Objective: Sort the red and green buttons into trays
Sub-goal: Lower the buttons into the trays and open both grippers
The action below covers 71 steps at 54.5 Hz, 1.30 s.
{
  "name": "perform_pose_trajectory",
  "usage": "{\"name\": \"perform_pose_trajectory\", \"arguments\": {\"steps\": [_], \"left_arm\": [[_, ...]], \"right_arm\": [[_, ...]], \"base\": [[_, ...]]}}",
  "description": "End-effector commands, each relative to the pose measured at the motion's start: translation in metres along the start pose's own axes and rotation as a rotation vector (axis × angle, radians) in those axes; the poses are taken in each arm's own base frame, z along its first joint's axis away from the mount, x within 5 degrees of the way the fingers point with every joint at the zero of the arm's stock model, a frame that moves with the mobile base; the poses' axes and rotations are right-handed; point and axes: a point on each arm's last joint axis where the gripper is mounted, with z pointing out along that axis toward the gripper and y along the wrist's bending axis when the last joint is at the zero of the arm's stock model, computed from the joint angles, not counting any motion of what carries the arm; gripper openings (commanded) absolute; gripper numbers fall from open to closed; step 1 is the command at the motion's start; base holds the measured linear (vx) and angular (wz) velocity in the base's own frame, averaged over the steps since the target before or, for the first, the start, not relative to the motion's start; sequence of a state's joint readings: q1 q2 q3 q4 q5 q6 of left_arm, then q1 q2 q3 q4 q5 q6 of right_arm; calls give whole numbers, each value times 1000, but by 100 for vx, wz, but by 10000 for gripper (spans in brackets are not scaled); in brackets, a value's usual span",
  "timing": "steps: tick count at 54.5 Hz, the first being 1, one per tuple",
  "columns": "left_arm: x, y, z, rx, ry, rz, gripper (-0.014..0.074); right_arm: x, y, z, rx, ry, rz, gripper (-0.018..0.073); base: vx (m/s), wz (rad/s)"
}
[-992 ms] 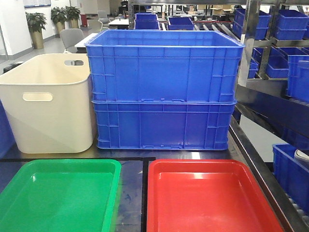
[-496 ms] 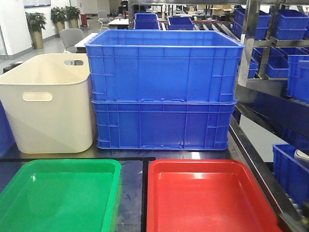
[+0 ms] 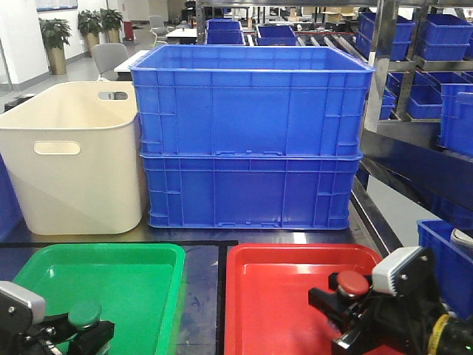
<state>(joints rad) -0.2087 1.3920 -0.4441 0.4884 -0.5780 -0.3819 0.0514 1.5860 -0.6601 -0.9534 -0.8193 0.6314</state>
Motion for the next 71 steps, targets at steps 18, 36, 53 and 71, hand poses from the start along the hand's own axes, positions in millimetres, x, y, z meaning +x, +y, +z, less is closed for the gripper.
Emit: {"name": "perform_pose_trajectory", "arguments": {"steps": [18, 36, 53, 71], "left_arm": [[-20, -2, 3, 41, -152, -46, 382], [-27, -4, -3, 46, -184, -82, 584], [-64, -10, -59, -38, -275, -5, 568], [-52, -8, -166, -366, -83, -131, -13]], "right_arm": [[-9, -6, 3, 20, -10, -33, 396], [-18, -4, -2, 22, -37, -56, 689], [-76, 19, -45, 61, -183, -116, 601], [-102, 66, -128, 181, -107, -121, -15]], "base": [[0, 0], [0, 0], [0, 0], [0, 0]]}}
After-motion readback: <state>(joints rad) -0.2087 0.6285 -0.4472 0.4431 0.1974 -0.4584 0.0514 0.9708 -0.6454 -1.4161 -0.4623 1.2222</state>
